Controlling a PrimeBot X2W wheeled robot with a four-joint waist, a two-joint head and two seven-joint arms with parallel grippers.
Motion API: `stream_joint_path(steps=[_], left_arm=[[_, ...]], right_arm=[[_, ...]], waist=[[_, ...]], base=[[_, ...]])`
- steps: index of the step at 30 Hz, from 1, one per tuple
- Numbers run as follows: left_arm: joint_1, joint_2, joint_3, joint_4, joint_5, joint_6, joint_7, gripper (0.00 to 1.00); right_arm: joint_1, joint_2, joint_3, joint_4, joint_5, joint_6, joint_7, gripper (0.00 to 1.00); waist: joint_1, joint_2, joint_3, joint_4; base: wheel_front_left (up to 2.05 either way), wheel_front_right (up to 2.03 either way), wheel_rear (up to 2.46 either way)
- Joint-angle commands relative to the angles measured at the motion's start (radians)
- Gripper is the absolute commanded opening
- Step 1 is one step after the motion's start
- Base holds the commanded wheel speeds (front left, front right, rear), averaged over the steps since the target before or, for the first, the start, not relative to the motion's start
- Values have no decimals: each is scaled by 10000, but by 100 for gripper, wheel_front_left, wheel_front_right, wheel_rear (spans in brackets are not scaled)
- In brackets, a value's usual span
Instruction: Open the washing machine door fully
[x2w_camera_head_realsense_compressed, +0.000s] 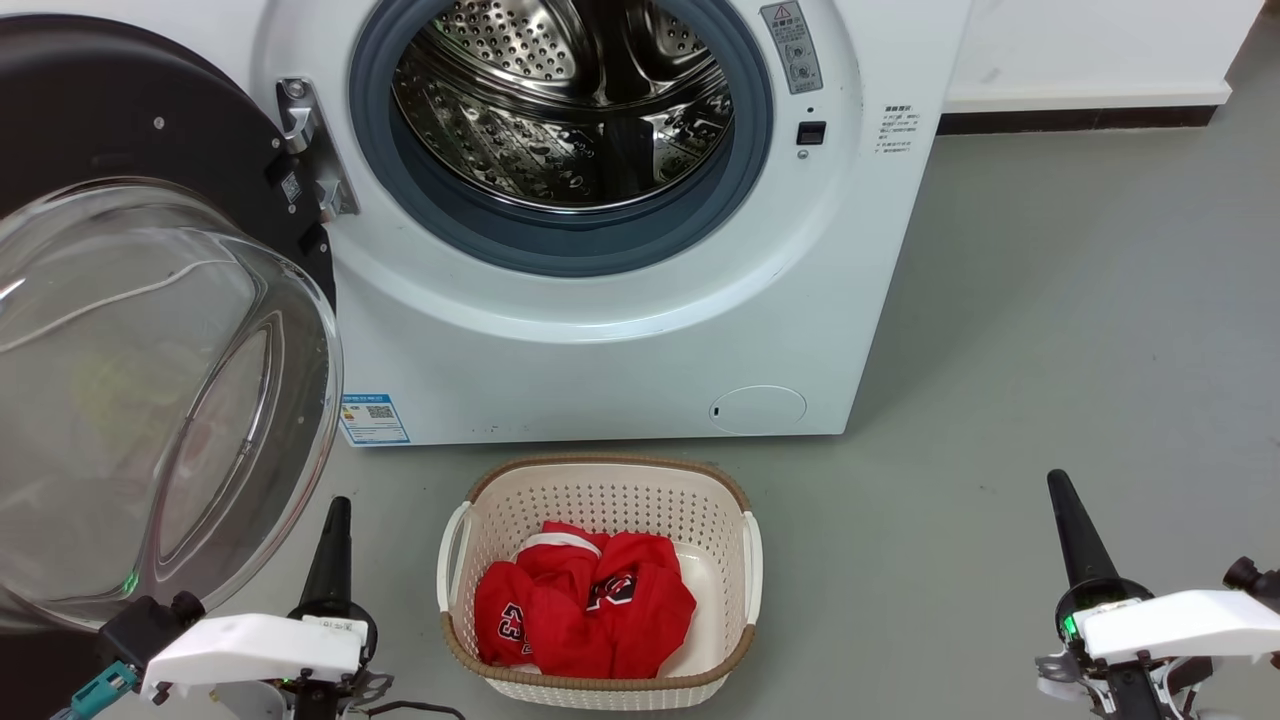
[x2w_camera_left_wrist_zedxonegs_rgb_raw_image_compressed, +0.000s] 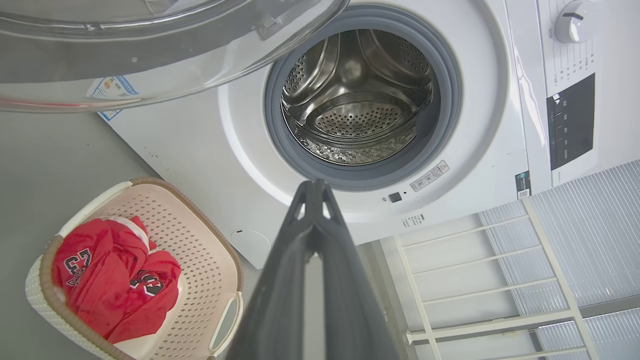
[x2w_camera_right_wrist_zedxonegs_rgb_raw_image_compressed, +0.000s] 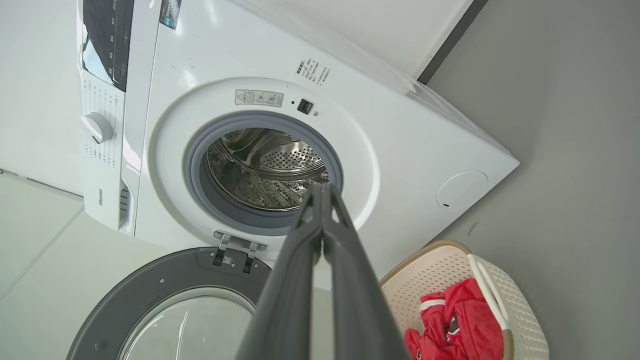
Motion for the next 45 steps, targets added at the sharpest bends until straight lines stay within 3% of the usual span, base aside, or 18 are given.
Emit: stream_joint_path(steps=[1,45], left_arm=[[-270,29,28,-25,-313,-69,84,0],[-608,35,165,482,-4165,-229,1041,0]], right_arm=[[-241,-65,-37,-33,331,1,62,0],[-609,5,-384,438,4063,1,959,0]], waist=[[-1,-1,-3,4],[-1,-1,-84,99]], base=[[0,0,0],[0,0,0]])
